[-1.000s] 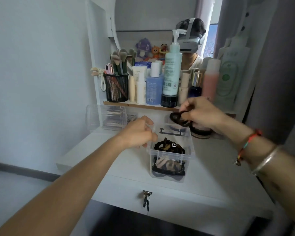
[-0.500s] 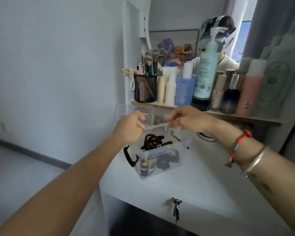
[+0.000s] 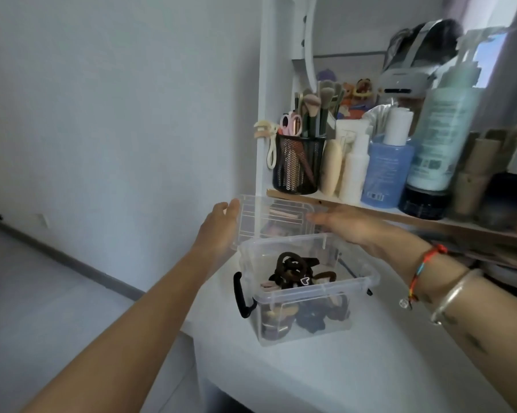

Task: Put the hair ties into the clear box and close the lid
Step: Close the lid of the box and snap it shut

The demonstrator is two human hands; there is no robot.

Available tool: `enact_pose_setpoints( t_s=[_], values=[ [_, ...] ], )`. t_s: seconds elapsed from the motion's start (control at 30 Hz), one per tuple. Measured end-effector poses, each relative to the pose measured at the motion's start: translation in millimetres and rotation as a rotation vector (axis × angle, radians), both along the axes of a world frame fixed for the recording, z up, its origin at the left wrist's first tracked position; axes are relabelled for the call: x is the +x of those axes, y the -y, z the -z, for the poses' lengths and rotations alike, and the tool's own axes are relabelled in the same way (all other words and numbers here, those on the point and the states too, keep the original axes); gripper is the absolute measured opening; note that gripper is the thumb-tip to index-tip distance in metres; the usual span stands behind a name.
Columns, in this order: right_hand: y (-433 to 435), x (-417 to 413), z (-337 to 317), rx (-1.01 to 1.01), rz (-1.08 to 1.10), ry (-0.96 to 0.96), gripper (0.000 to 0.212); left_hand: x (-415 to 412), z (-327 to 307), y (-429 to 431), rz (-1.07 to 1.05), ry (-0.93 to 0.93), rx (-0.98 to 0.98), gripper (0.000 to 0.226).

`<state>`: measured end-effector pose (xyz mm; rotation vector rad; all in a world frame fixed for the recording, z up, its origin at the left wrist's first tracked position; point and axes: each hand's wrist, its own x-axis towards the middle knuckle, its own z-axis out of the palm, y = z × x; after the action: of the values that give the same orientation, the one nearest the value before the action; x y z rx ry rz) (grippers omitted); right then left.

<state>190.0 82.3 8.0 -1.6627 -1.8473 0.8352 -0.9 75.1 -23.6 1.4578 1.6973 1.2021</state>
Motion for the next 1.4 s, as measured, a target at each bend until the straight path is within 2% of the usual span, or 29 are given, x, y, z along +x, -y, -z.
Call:
enact_pose_setpoints(
  t_s=[0.1, 0.2, 0.33, 0.5, 0.63, 0.8, 0.97, 1.03, 1.2, 1.33, 1.4],
  values=[
    [-11, 0, 4, -0.017, -0.009, 0.013, 0.058, 1, 7, -10, 0.056, 0.147, -0.055, 0.054],
    [-13, -1, 6, -0.007, -0.048, 0.028, 0.056, 0, 14, -15, 0.056, 0.193, -0.047, 0.055],
    [-3, -2, -7, 0.133, -0.062, -0.018, 0.044, -4, 6, -9, -0.046, 0.191, 0.124, 0.050],
    [20, -5, -33, 0.347, -0.015, -0.223, 0.049, -2, -23, 19, -0.111, 0.147, 0.364, 0.044],
    [38, 3, -42, 0.439, 0.084, -0.291, 0.044, 2, -36, 46, -0.170, 0.149, 0.406, 0.032],
    [57, 26, -17, 0.275, 0.089, -0.200, 0.036, 5, -28, 75, -0.101, 0.002, 0.202, 0.014],
    [60, 28, 8, 0.229, 0.131, -0.054, 0.028, 8, -17, 87, -0.109, -0.208, 0.019, 0.020],
    [60, 28, 11, 0.218, 0.161, -0.074, 0.027, 11, -15, 91, -0.100, -0.241, -0.025, 0.025],
    [63, 31, 13, 0.079, 0.163, -0.184, 0.026, 13, -13, 92, 0.007, -0.057, -0.110, 0.022],
    [67, 30, 16, -0.020, 0.152, -0.273, 0.015, 11, -9, 90, 0.044, 0.042, -0.126, 0.017],
    [67, 29, 18, -0.095, 0.168, -0.242, 0.023, 10, -9, 87, 0.032, 0.096, -0.101, 0.012]
  ],
)
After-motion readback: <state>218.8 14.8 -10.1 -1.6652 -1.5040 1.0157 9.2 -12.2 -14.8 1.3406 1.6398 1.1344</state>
